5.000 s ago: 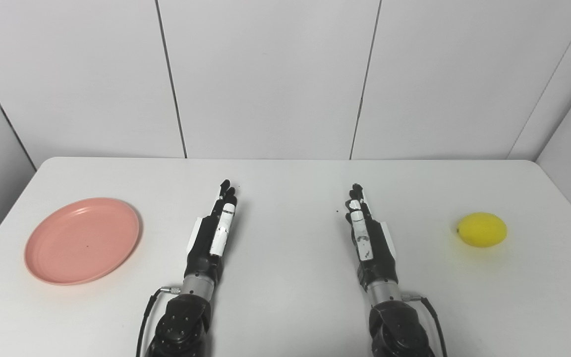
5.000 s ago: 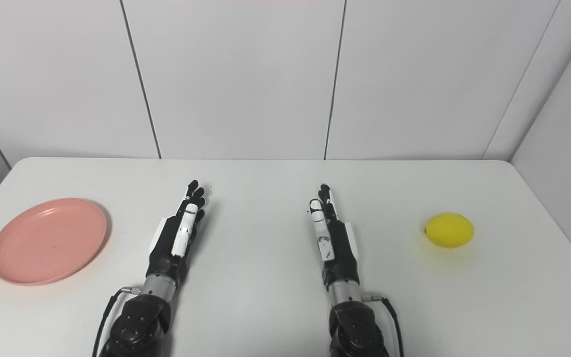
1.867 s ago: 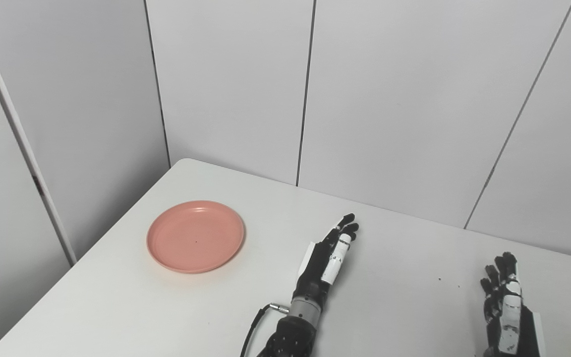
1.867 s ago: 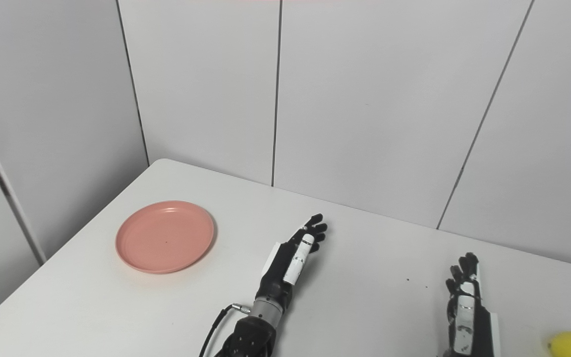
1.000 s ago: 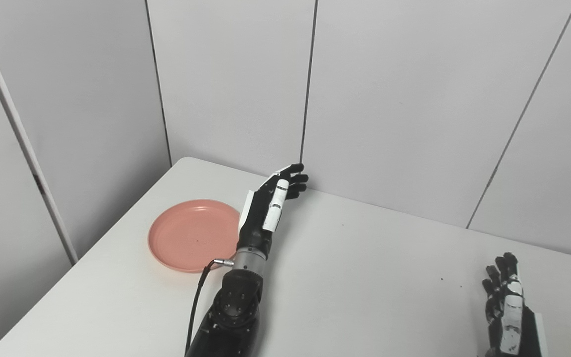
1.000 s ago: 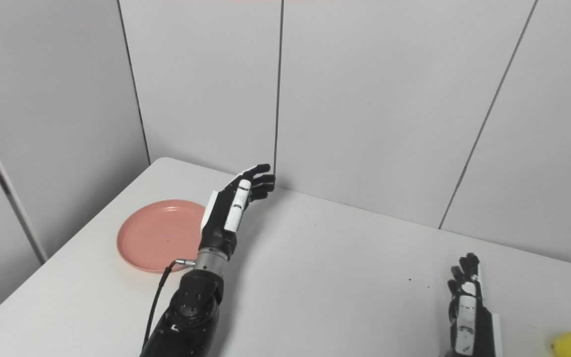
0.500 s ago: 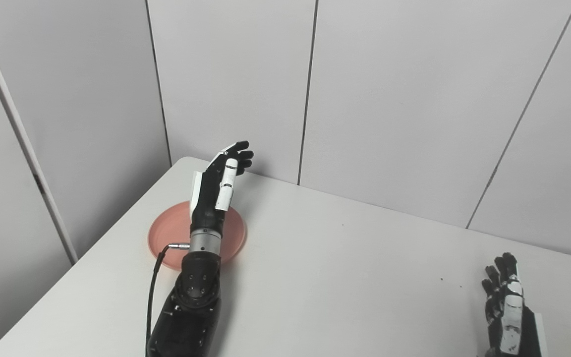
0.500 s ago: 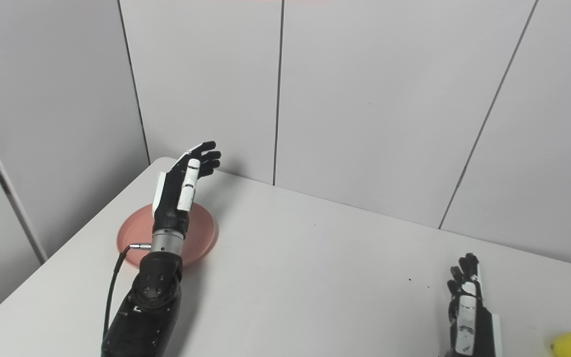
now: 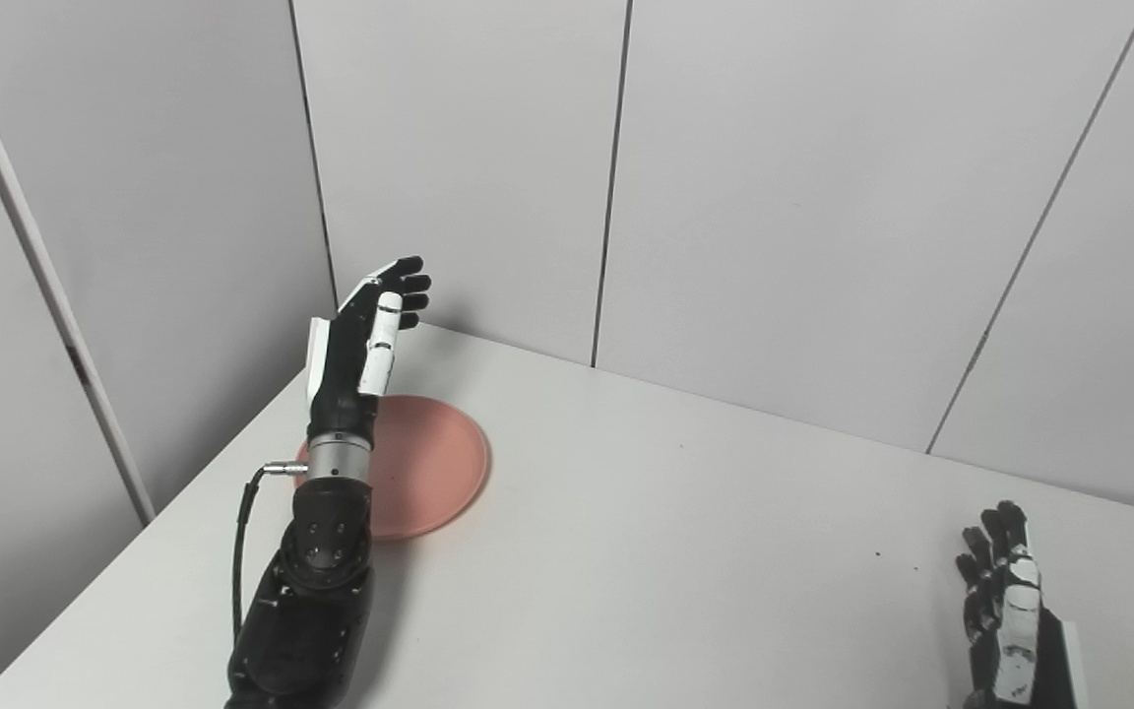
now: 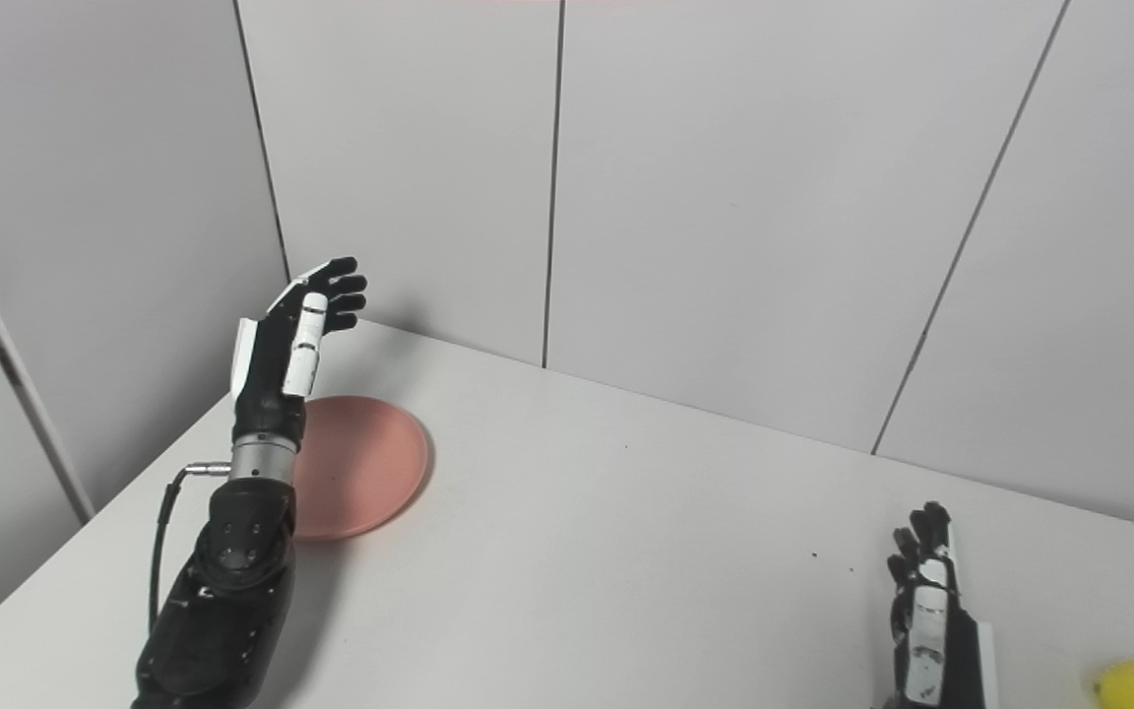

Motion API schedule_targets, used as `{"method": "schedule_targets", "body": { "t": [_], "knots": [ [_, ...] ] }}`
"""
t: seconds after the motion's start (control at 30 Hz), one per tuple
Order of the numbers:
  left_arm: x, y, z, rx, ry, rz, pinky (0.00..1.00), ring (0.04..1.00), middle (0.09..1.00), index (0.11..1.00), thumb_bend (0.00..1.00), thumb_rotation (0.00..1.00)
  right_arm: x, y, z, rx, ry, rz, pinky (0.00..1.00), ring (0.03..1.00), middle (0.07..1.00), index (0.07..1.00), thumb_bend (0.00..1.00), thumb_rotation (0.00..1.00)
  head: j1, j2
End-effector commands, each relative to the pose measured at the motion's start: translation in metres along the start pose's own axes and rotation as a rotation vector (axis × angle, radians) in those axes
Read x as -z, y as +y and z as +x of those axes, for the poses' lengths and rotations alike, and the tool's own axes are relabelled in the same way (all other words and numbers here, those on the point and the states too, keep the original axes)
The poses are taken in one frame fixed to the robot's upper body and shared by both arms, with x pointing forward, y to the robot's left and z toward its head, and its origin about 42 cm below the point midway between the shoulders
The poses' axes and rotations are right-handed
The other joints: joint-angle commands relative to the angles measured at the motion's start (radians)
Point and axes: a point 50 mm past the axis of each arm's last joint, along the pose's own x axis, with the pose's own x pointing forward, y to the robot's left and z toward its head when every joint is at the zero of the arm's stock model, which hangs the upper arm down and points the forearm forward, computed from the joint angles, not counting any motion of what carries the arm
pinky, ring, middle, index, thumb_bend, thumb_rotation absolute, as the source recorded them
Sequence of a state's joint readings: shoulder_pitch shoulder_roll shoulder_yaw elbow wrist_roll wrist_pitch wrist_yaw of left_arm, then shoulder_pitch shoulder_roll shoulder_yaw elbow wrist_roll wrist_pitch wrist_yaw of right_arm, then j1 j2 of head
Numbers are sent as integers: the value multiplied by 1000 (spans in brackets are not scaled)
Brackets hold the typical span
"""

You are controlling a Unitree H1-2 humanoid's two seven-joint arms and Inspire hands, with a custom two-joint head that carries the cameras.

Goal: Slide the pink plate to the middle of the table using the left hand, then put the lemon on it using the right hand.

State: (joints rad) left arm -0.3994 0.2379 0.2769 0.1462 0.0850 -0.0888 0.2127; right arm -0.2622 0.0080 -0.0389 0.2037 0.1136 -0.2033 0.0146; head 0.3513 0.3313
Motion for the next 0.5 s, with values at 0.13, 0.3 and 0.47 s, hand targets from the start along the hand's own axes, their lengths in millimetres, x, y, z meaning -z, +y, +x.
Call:
{"method": "schedule_targets", "body": {
  "t": [0.13, 0.3, 0.47],
  "knots": [
    [-10, 27, 13, -40, -32, 30, 705, 718, 729, 728, 443, 1000, 10, -7, -7, 8, 32, 5, 989, 974, 980, 979, 621, 1000, 5, 2],
    [-10, 42, 10, -32, -3, 68, 711, 730, 734, 735, 393, 1000, 9, -7, -7, -1, 30, -1, 991, 976, 984, 985, 624, 1000, 10, 3],
    [-7, 52, 7, -38, 43, 74, 728, 744, 748, 747, 391, 1000, 9, -7, -7, 3, 36, 2, 993, 973, 982, 983, 620, 1000, 11, 2]
  ]
}}
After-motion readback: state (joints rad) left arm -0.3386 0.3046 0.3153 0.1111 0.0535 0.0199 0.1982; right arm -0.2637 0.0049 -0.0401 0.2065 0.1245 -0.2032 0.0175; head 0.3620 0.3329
